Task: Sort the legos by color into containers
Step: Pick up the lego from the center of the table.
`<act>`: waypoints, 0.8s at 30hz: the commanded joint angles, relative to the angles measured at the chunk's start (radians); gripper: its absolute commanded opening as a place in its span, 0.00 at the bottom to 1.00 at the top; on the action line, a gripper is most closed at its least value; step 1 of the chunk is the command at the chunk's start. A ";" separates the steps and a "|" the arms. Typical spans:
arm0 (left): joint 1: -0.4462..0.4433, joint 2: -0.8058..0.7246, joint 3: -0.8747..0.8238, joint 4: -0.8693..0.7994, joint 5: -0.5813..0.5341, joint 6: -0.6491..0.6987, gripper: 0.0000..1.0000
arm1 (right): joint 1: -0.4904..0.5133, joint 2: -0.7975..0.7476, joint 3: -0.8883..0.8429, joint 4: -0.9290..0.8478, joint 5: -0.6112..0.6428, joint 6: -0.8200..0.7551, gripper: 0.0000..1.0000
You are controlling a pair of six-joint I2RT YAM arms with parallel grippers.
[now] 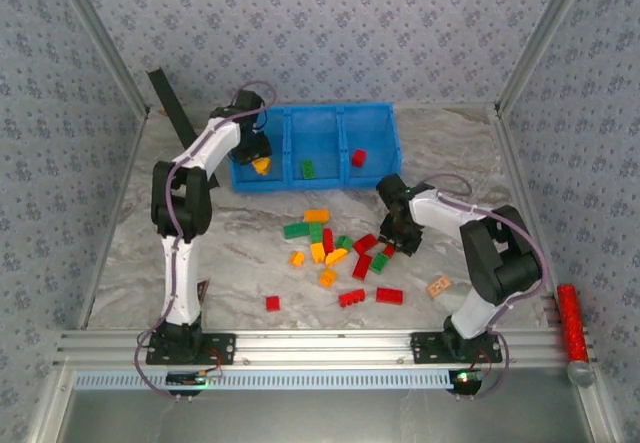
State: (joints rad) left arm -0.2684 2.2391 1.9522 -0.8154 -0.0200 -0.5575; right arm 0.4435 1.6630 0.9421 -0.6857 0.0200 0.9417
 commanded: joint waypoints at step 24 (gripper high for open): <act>-0.006 -0.252 0.004 -0.010 0.107 0.089 0.65 | 0.040 -0.233 0.098 -0.093 0.009 -0.211 0.24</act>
State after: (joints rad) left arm -0.2687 2.0792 1.9587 -0.8089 0.0463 -0.5198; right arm 0.4805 1.4551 0.9928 -0.7311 0.0296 0.7841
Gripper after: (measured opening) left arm 0.651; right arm 0.274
